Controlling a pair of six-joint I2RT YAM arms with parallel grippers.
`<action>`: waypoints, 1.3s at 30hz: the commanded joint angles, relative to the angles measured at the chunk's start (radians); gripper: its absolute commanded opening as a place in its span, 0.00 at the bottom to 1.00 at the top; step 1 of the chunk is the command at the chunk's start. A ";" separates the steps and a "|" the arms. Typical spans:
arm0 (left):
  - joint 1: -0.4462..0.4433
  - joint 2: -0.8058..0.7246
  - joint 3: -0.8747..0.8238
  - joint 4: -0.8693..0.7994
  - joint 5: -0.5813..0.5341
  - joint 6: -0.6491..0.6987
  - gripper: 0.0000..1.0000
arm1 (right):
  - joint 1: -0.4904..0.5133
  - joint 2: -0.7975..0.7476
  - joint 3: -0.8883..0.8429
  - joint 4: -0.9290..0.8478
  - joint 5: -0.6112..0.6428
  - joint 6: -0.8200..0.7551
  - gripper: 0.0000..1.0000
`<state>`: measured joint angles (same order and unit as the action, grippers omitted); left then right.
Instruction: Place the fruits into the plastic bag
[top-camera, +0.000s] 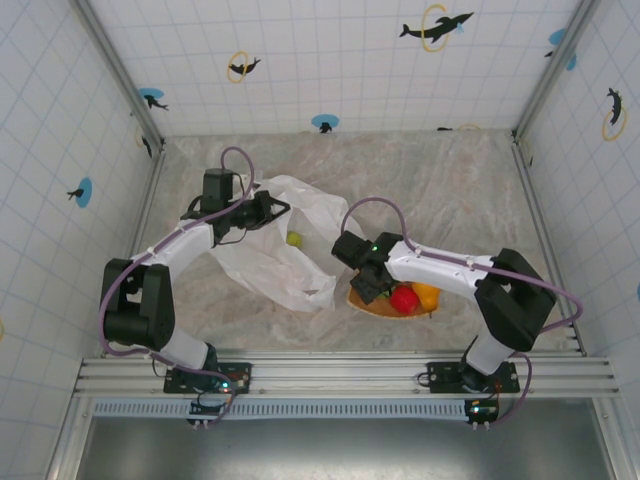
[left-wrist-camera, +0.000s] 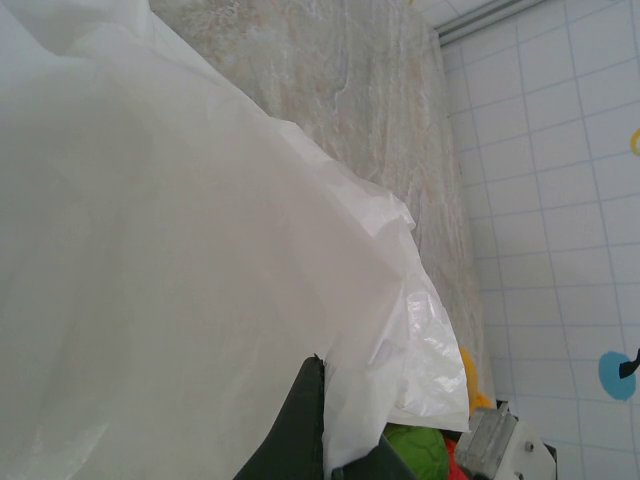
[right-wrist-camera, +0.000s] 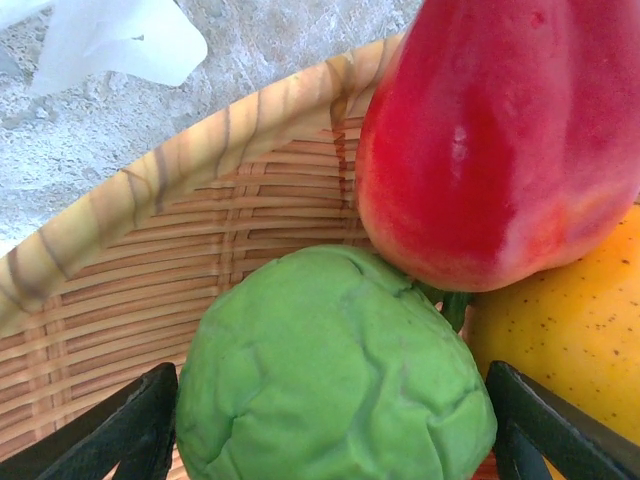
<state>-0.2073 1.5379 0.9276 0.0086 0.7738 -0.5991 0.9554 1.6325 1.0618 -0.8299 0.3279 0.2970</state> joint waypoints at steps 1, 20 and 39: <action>0.005 -0.007 -0.003 -0.002 0.015 0.016 0.00 | 0.000 0.009 -0.017 0.009 -0.002 -0.005 0.78; 0.005 -0.002 -0.004 0.008 0.031 0.000 0.00 | -0.010 -0.286 -0.079 0.265 -0.145 -0.017 0.58; 0.005 -0.003 -0.003 0.014 0.057 -0.007 0.00 | -0.020 -0.064 -0.129 0.795 -0.343 -0.016 0.56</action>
<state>-0.2073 1.5379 0.9276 0.0097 0.8043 -0.6025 0.9375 1.5414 0.9146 -0.1623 0.0330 0.2768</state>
